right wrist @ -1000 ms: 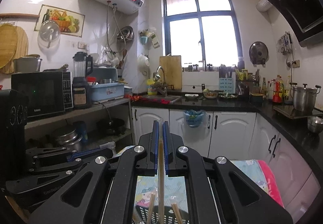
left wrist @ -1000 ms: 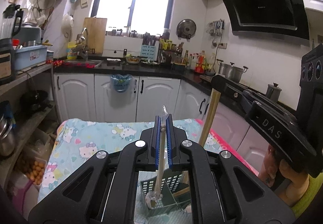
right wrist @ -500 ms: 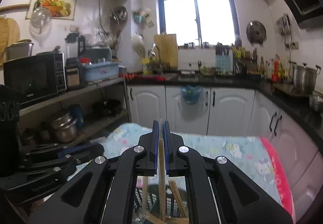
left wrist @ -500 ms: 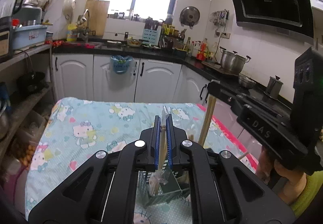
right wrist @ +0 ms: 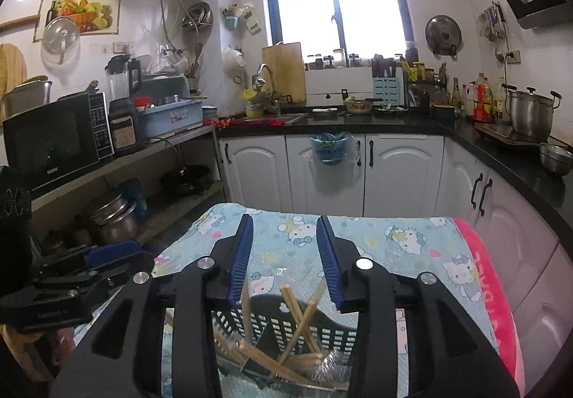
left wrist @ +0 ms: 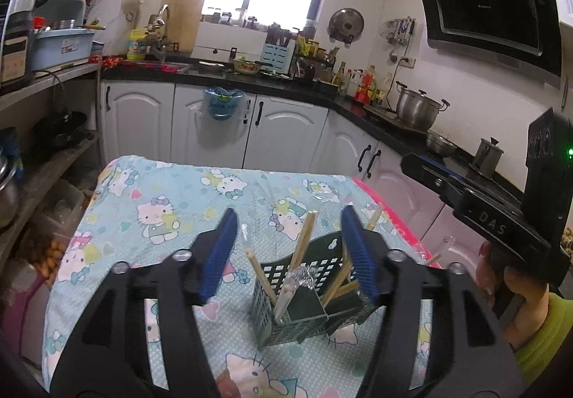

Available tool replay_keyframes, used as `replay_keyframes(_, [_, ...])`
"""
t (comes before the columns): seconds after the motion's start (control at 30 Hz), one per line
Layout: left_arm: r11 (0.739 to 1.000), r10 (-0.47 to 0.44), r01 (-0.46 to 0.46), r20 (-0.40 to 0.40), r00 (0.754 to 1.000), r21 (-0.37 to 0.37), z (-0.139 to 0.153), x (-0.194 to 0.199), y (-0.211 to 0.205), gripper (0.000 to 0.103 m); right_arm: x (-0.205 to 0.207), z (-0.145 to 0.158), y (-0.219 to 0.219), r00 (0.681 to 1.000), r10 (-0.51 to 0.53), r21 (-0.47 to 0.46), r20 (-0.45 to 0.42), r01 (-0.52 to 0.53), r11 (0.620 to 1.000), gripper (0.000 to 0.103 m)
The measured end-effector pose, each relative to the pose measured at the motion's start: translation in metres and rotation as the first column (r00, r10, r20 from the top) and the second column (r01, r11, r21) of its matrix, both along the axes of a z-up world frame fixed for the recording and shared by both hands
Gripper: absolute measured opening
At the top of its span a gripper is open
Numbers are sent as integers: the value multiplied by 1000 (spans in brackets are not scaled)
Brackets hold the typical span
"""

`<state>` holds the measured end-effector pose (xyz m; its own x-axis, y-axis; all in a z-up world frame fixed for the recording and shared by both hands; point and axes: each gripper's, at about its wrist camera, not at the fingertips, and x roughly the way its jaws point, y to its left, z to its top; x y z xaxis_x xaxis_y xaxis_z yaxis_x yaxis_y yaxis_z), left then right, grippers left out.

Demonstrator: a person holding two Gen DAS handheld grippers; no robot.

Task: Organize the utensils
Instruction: 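Open both tools to release the chopsticks and withdraw from the caddy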

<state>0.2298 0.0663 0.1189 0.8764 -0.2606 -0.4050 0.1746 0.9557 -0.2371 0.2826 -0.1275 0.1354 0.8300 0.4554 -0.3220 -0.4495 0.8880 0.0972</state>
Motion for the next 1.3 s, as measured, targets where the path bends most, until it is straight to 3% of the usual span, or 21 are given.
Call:
replay_keyframes(0.17, [1000,17,-17,2,1000,-9,5,-12,7,87,-15,3,-13,1000,7,0,-1,-7,1000,48])
replay_keyframes(0.23, [999,34,-33,5,999,-18,5,-19,11,92,-21,3,-18,1000,10,7,-6,-10,1000,52])
replay_keyframes(0.77, [997,51,-53,-31,998,-54,-10,-60,21,92,-72,-11,-50,999,19,-14,-48,-19,1000,59])
replay_keyframes(1.3, [996,29,-43,-155,987,-84,-60,-95,16,92,-115,-47,-45,988,80,-78,-129,-91,993,60])
